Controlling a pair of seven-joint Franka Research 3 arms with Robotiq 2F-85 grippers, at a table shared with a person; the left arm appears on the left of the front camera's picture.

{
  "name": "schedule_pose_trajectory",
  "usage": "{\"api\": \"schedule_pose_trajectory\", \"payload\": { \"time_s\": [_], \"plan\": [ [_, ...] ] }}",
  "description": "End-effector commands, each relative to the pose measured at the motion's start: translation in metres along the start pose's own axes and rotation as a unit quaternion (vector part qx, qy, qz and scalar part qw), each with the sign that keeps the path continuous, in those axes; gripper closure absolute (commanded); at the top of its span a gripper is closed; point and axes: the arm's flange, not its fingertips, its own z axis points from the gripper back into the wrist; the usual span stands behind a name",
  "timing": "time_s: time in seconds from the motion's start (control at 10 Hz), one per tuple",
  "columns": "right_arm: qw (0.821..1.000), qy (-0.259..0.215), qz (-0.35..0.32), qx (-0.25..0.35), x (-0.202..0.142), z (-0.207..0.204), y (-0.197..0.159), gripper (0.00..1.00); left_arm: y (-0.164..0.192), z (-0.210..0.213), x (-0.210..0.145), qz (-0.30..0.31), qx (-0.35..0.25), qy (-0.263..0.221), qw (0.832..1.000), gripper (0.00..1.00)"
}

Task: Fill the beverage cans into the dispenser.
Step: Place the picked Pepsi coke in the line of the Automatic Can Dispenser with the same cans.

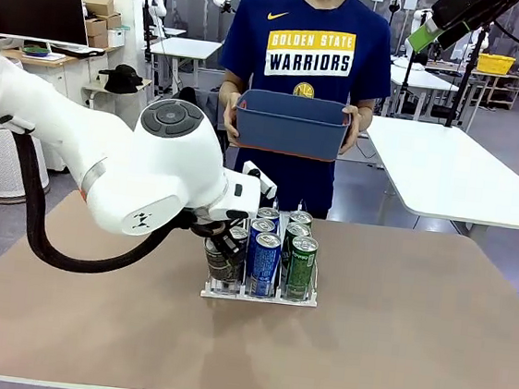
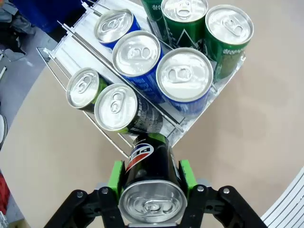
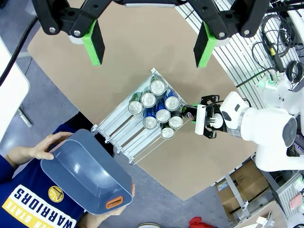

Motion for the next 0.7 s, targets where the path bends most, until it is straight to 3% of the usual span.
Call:
{"api": "schedule_pose_trajectory", "payload": {
  "time_s": [0.0, 0.4, 0.6],
  "plan": [
    [1.000, 0.000, 0.004, 0.003, -0.001, -0.001, 0.001, 0.00, 0.009, -0.022, 0.018, 0.006, -0.003, -0.038, 0.999, 0.42],
    [1.000, 0.000, 0.004, 0.003, -0.001, -0.001, 0.001, 0.00, 0.025, -0.047, 0.015, 0.035, -0.045, -0.020, 0.998, 0.42],
    [1.000, 0.000, 0.004, 0.003, -0.001, -0.001, 0.001, 0.00, 0.033, -0.055, 0.016, 0.043, -0.004, -0.018, 0.999, 0.42]
  ]
}}
